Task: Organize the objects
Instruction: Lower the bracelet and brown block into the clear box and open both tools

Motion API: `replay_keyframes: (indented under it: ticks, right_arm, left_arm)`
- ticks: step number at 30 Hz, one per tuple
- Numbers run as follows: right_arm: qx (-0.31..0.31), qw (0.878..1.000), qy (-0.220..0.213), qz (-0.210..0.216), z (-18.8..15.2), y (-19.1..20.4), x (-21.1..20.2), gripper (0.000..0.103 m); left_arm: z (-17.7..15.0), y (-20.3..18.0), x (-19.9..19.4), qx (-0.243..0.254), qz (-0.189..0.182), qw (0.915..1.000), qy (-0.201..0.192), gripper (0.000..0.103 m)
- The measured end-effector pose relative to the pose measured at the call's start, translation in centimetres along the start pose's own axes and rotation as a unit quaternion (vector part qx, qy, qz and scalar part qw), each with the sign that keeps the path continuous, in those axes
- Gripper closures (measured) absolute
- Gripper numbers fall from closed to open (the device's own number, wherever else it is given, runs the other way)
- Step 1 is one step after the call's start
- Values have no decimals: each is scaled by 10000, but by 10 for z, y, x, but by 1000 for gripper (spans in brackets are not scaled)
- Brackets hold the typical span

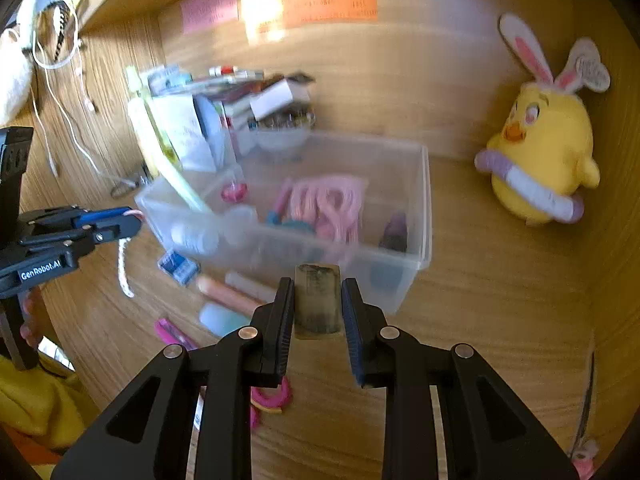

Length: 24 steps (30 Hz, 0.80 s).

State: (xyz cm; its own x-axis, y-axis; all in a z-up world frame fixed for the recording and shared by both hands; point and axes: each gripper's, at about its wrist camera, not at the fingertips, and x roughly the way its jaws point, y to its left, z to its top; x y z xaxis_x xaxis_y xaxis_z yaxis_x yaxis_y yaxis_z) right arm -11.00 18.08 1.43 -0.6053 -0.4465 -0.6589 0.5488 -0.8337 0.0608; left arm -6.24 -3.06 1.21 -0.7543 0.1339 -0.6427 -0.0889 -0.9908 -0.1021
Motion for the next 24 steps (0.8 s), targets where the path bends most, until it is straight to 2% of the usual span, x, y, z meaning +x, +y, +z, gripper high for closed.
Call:
replay_keyframes:
  ticks: [5, 9, 14, 19, 24]
  right_arm:
    - [5, 9995, -302, 44, 16, 1, -10, 81]
    - [39, 9987, -504, 20, 28, -1, -12, 81]
    - [147, 9982, -587, 1, 37, -9, -10, 81]
    - [157, 9984, -547, -26, 45, -14, 1, 81]
    - [194, 9994, -271, -68, 47, -18, 26, 81]
  left_arm:
    - [20, -6, -3, -35, -132, 9997, -226, 83]
    - [39, -6, -2, -302, -258, 9984, -401, 83]
    - [55, -7, 2, -410, -205, 9973, -569, 83]
    - [62, -4, 13, -505, -177, 9969, -570, 83]
    - [60, -3, 30, -487, -121, 9981, -362, 83]
